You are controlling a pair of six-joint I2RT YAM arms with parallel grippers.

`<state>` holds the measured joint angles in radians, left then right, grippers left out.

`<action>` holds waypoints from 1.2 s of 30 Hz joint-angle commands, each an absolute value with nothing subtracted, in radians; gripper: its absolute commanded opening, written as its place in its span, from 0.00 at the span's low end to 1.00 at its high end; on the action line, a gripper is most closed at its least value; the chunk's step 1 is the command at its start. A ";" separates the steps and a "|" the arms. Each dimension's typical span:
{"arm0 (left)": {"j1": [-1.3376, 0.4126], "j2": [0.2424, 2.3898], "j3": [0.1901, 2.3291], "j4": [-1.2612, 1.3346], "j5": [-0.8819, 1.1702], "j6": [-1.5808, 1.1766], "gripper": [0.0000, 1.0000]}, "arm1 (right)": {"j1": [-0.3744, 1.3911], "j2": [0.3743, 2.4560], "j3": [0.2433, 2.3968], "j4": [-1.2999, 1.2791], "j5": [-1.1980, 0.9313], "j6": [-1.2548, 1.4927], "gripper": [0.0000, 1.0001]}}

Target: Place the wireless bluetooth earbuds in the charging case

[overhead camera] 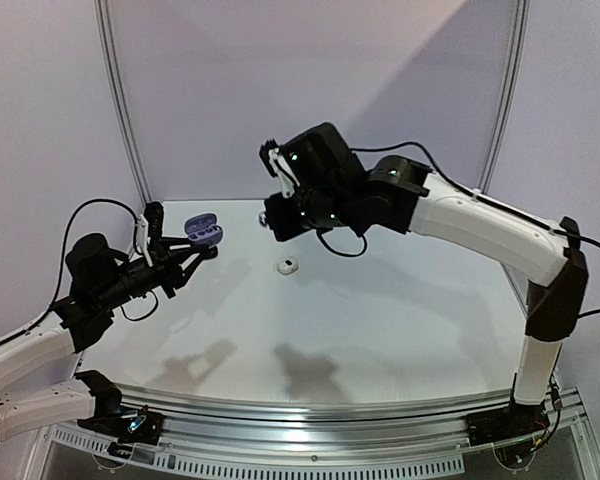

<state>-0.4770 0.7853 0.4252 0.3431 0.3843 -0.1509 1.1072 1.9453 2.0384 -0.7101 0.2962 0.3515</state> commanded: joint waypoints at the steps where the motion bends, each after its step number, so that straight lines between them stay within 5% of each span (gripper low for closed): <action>1: -0.543 0.822 0.412 0.558 0.301 -0.031 0.00 | 1.184 1.897 2.050 -0.444 0.449 0.192 0.00; 10: -0.597 0.883 0.474 0.564 0.296 -0.075 0.00 | 1.277 1.996 2.146 -0.246 0.522 -0.069 0.00; 36: -0.609 0.888 0.489 0.565 0.281 -0.097 0.00 | 1.290 2.103 2.090 -0.247 0.482 -0.083 0.00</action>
